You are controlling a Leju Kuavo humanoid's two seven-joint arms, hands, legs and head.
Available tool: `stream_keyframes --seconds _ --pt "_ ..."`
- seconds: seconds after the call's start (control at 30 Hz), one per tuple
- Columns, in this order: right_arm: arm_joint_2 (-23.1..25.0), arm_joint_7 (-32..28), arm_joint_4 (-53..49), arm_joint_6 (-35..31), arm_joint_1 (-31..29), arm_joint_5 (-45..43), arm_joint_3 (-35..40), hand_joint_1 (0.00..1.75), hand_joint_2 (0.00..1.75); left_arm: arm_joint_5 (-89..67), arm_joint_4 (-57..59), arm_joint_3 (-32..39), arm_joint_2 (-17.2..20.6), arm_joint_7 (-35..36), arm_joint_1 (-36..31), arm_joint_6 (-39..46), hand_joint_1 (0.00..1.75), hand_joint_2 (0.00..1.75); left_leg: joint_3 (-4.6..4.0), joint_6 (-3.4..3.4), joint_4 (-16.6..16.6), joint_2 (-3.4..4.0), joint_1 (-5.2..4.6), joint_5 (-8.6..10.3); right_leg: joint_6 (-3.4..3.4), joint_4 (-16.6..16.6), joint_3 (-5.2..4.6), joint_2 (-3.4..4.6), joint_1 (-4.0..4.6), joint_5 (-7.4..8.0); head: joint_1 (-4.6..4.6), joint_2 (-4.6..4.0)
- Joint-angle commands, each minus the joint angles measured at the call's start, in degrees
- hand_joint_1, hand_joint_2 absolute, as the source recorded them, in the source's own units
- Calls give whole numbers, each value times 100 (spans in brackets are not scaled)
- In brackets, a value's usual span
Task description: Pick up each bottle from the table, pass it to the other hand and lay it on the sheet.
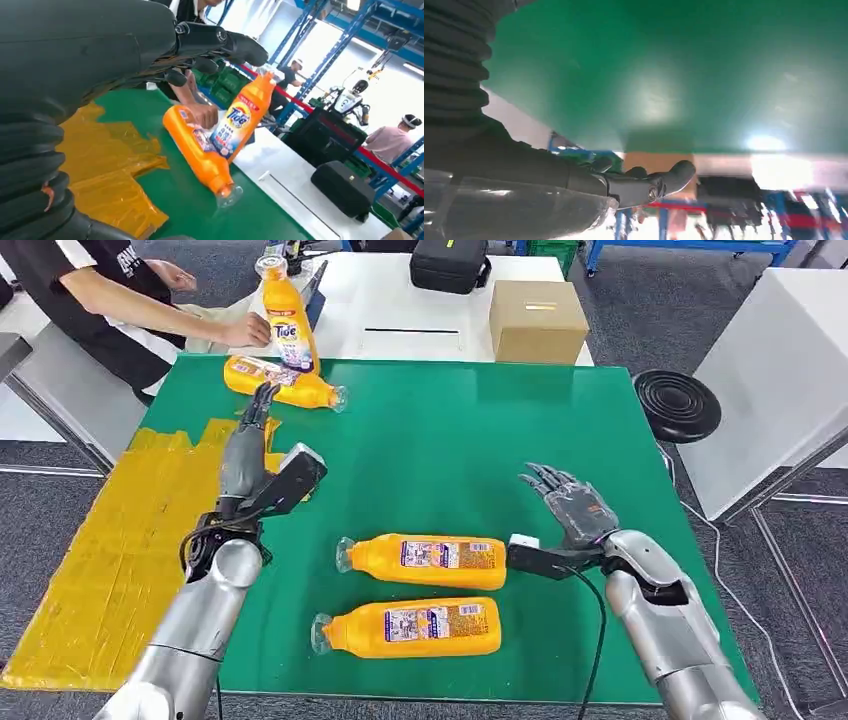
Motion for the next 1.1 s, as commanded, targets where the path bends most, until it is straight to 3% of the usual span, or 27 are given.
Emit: stream_keyframes --seconds 0.03,0.47,0.6,0.73,0.93,1.1 --pt "523 71 -680 -509 -114 -636 -153 0 175 -11 750 160 -36 -22 -142 58 0 175 13 -34 -4 12 4 -4 -14 -2 8 10 1 -1 4 0" --pt "773 196 -587 -159 -68 -1109 -25 0 175 72 951 266 -82 -45 -218 15 0 175 16 -35 -6 1 8 -1 -15 -9 12 2 5 0 2 0" --pt "830 225 10 333 -210 -1246 290 0 175 98 1024 276 -91 -36 -256 -39 0 175 12 -30 -2 6 9 -3 -13 -7 9 6 7 0 2 0" --pt "798 207 405 376 -343 -1246 492 0 175 139 1137 280 -90 -59 -274 -5 0 175 24 -42 -8 7 11 -1 -18 -13 20 7 8 2 2 0" --pt "810 91 1457 551 -1030 -1258 1107 0 175 234 1390 341 -76 -91 -366 101 0 175 23 -45 -5 22 9 -1 -18 -9 15 22 5 7 4 0" --pt "900 72 1681 508 -1122 -1277 1305 0 175 258 1503 382 -70 -112 -400 127 0 175 20 -35 -6 14 9 2 -17 -9 15 13 6 4 2 0"
